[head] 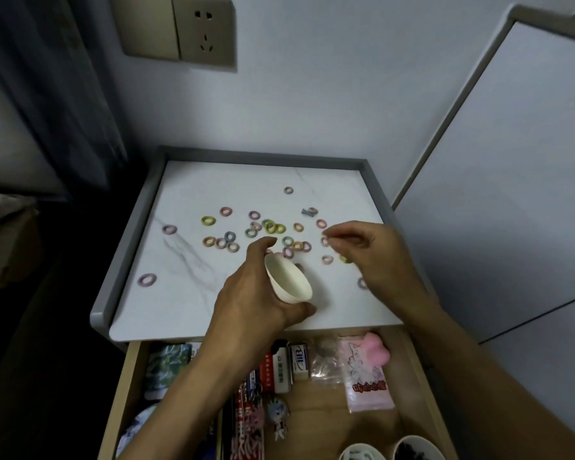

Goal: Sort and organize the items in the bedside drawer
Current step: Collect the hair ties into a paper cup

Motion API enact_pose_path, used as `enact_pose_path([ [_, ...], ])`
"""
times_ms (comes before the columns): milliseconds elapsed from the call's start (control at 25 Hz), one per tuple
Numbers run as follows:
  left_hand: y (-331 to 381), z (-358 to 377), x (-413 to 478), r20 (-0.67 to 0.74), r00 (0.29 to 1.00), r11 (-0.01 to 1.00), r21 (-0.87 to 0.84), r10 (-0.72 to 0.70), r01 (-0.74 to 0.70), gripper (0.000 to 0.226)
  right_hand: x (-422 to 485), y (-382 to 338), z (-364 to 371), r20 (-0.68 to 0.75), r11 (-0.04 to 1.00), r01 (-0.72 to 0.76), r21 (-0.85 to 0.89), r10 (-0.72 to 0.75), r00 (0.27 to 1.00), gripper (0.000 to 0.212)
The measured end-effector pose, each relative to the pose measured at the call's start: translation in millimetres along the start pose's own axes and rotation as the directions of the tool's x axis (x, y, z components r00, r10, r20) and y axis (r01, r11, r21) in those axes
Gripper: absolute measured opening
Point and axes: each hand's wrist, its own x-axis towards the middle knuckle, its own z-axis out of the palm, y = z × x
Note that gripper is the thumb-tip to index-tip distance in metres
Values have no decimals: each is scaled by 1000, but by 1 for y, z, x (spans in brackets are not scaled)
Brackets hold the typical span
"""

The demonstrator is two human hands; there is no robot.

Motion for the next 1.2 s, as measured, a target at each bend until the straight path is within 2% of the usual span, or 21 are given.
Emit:
enact_pose_path([
  [40, 0, -1, 0, -2, 1000, 1000, -8, -5, 5, 98, 9, 16, -5, -22, 989, -87, -116, 85, 996, 29],
  [120, 2, -1, 0, 3, 1000, 1000, -22, -2, 2, 98, 25, 45, -13, 51, 913, -266, -311, 296, 954, 57],
  [200, 0, -3, 3, -5, 1000, 1000, -27, 4, -4, 97, 44, 56, -11, 89, 856, -298, -422, 366, 926, 64],
  [480, 2, -5, 3, -12, 1000, 998, -55, -14, 13, 96, 59, 68, 16, -43, 927, -136, -349, 129, 991, 15],
  [680, -2, -7, 4, -7, 1000, 999, -50, -19, 18, 96, 44, 66, 15, -139, 958, -143, -249, 111, 984, 6],
  [840, -3, -5, 4, -2, 1000, 998, -57, -16, 15, 96, 27, 31, 0, -216, 984, -96, -149, 62, 974, 4],
  [920, -2, -2, 4, 0, 1000, 998, -57, -11, 11, 97, 18, -1, -3, -136, 999, -36, -41, 30, 990, 6],
  [1000, 1, 0, 5, -3, 1000, 998, -64, -6, 6, 98, 6, -33, 3, 53, 998, 36, 43, -38, 998, 8],
  [1120, 4, 5, 4, 2, 1000, 996, -87, 26, -26, 96, -14, -51, 23, 326, 994, 113, 8, -109, 939, 17],
  [1200, 4, 8, 4, -4, 999, 995, -90, 39, -39, 94, -20, -50, 30, 418, 990, 142, -24, -119, 901, 27],
])
